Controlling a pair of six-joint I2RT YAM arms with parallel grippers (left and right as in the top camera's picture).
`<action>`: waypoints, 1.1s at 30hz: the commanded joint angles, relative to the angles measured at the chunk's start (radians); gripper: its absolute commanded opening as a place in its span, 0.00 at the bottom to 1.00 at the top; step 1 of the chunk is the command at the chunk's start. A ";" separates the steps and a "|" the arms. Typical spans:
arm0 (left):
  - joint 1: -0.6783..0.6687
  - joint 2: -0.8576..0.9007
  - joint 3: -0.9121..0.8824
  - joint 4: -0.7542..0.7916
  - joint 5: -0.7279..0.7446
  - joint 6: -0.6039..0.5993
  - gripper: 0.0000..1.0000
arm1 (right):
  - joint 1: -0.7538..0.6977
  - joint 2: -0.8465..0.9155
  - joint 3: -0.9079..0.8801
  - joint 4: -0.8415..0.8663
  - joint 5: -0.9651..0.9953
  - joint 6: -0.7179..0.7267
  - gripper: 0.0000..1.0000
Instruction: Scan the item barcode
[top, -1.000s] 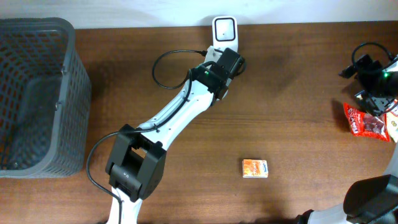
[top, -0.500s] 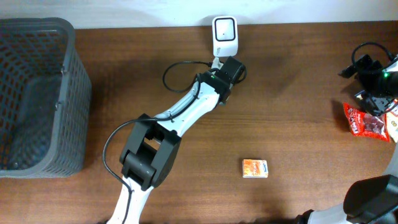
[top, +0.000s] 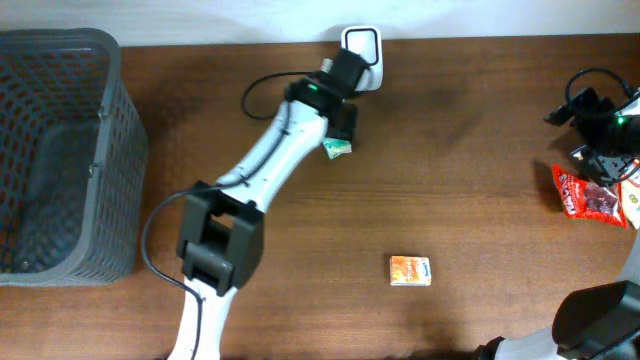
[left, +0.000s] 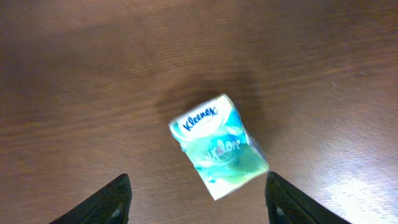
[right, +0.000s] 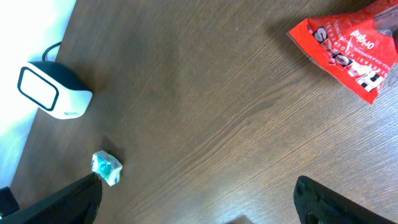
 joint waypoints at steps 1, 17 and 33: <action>0.107 0.044 0.008 -0.023 0.375 -0.044 0.58 | 0.002 0.003 -0.002 -0.003 -0.004 -0.003 0.98; 0.129 0.108 0.008 -0.093 0.406 -0.056 0.64 | 0.002 0.003 -0.002 -0.003 -0.004 -0.003 0.98; 0.135 0.123 -0.001 -0.082 0.388 -0.086 0.59 | 0.002 0.003 -0.002 -0.003 -0.004 -0.003 0.99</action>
